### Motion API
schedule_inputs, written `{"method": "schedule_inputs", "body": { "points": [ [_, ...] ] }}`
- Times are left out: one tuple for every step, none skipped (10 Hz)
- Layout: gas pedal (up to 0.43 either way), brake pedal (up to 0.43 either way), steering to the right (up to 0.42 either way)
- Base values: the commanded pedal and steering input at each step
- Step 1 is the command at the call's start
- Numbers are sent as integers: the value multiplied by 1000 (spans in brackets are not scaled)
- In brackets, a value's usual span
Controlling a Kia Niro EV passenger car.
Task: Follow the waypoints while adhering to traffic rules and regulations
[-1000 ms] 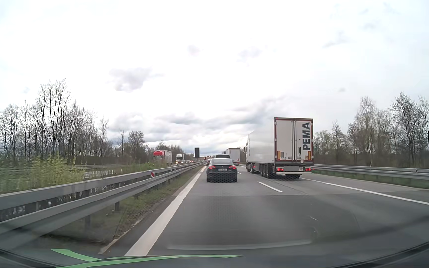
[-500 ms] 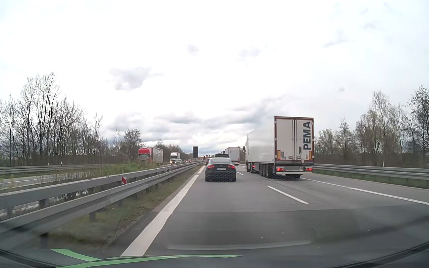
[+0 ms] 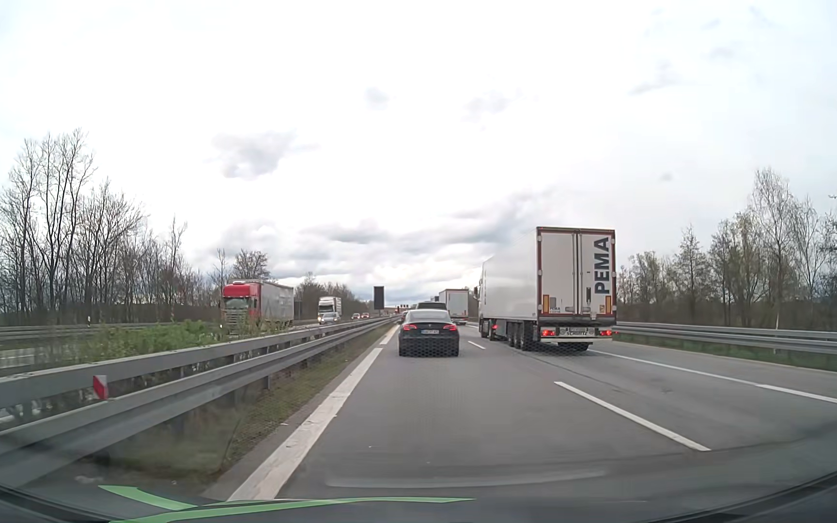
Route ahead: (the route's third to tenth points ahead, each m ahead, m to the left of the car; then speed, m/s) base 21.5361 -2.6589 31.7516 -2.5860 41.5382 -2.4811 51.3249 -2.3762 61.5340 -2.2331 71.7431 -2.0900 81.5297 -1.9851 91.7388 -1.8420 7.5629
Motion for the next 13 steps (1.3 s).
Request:
{"method": "schedule_inputs", "body": {
  "points": [
    [98, 0, -1],
    [98, 0, -1],
    [110, 0, -2],
    [110, 0, -3],
    [110, 0, -3],
    [98, 0, -3],
    [98, 0, -3],
    [98, 0, -3],
    [87, 0, -4],
    [79, 0, -5],
    [79, 0, -5],
    [79, 0, -5],
    [59, 0, -5]
  ]
}}
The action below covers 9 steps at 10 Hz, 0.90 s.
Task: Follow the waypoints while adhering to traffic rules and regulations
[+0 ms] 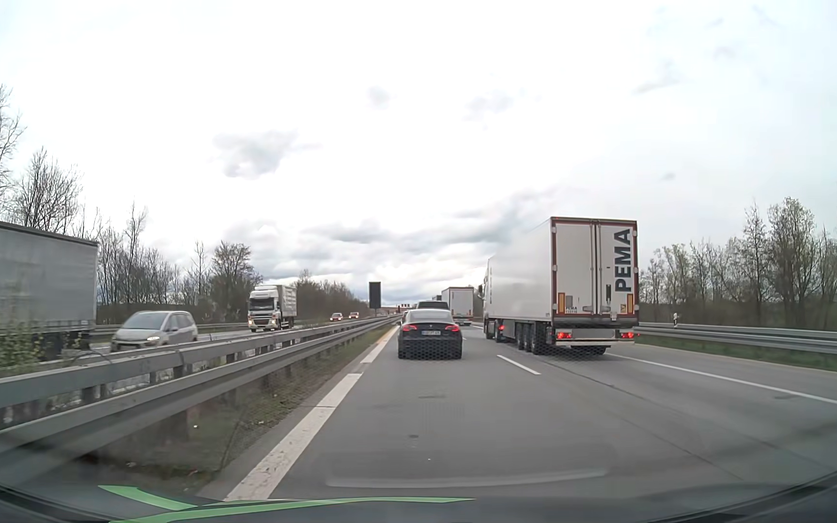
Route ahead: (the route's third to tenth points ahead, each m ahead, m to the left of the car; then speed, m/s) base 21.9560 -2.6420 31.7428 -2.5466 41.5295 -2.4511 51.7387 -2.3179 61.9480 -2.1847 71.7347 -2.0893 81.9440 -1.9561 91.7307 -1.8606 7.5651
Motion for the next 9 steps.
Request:
{"method": "schedule_inputs", "body": {
  "points": [
    [47, 0, -4],
    [20, 0, -5],
    [0, 0, -4],
    [0, 0, -5],
    [0, 0, -4],
    [0, 0, -4],
    [0, 0, -4],
    [0, 0, -4],
    [0, 0, -4]
  ]
}}
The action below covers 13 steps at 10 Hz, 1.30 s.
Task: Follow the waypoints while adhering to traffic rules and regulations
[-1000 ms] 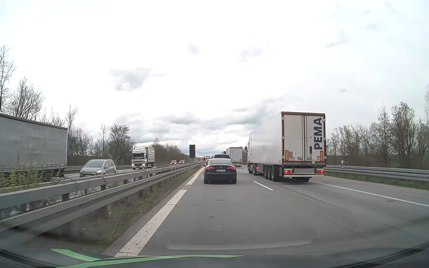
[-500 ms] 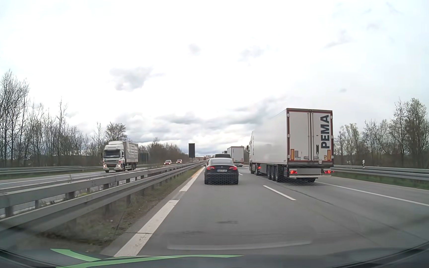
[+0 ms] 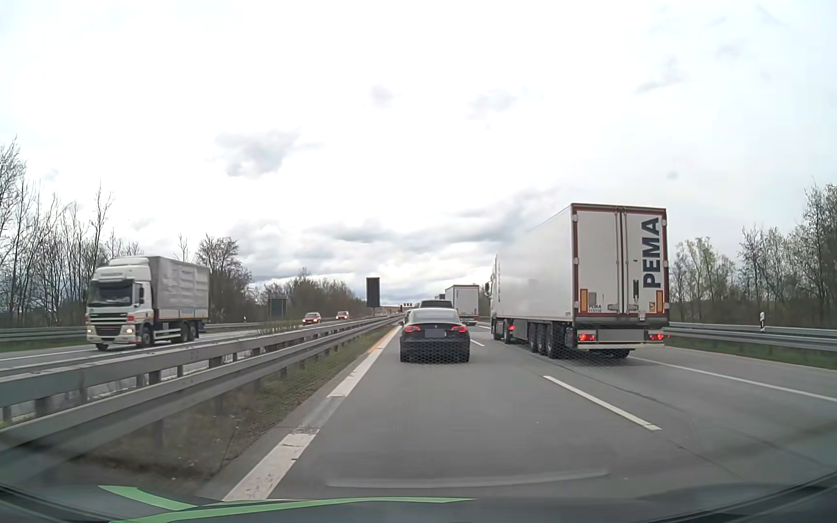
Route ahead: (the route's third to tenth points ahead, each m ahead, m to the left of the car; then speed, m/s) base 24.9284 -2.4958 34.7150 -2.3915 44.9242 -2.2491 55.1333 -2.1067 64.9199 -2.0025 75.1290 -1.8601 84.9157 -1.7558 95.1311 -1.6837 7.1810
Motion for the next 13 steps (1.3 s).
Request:
{"method": "schedule_inputs", "body": {
  "points": [
    [0, 0, -4],
    [0, 0, -4],
    [0, 0, -4],
    [0, 0, -4],
    [0, 0, -4],
    [0, 0, -3],
    [0, 0, -3],
    [0, 0, -3],
    [0, 0, -2],
    [0, 0, -1],
    [0, 0, -1],
    [0, 0, -1],
    [0, 0, -1]
  ]
}}
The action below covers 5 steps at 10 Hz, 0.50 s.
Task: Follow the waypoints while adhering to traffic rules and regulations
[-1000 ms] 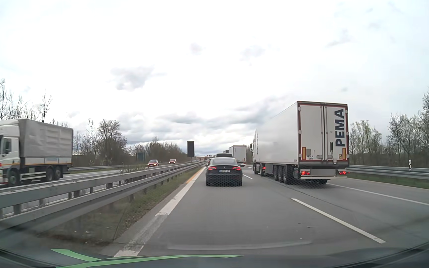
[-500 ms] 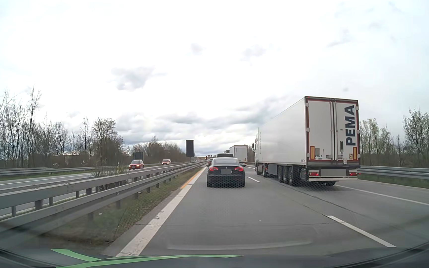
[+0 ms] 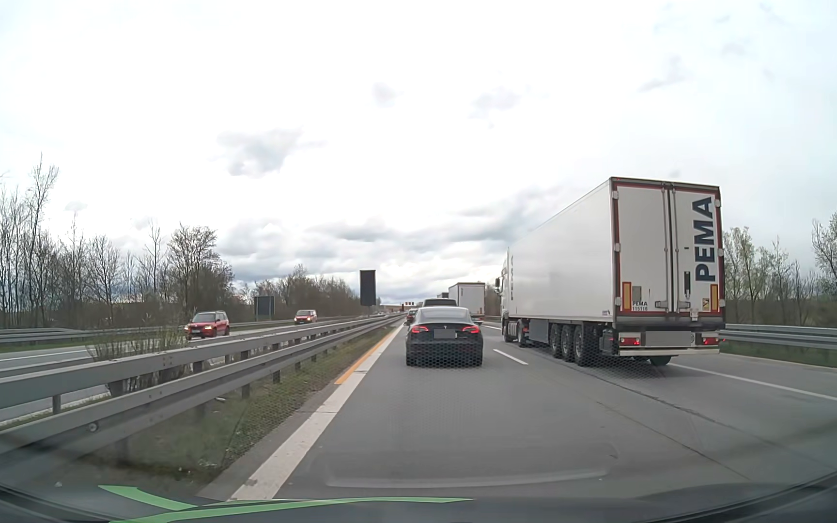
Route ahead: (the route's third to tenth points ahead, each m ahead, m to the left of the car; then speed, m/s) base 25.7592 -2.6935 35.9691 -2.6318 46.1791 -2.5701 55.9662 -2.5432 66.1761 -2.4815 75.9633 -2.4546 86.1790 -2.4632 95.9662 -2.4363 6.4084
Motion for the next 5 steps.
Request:
{"method": "schedule_inputs", "body": {
  "points": [
    [0, 0, -1],
    [0, 0, 0],
    [0, 0, 0],
    [0, 0, 0],
    [0, 0, 0]
  ]
}}
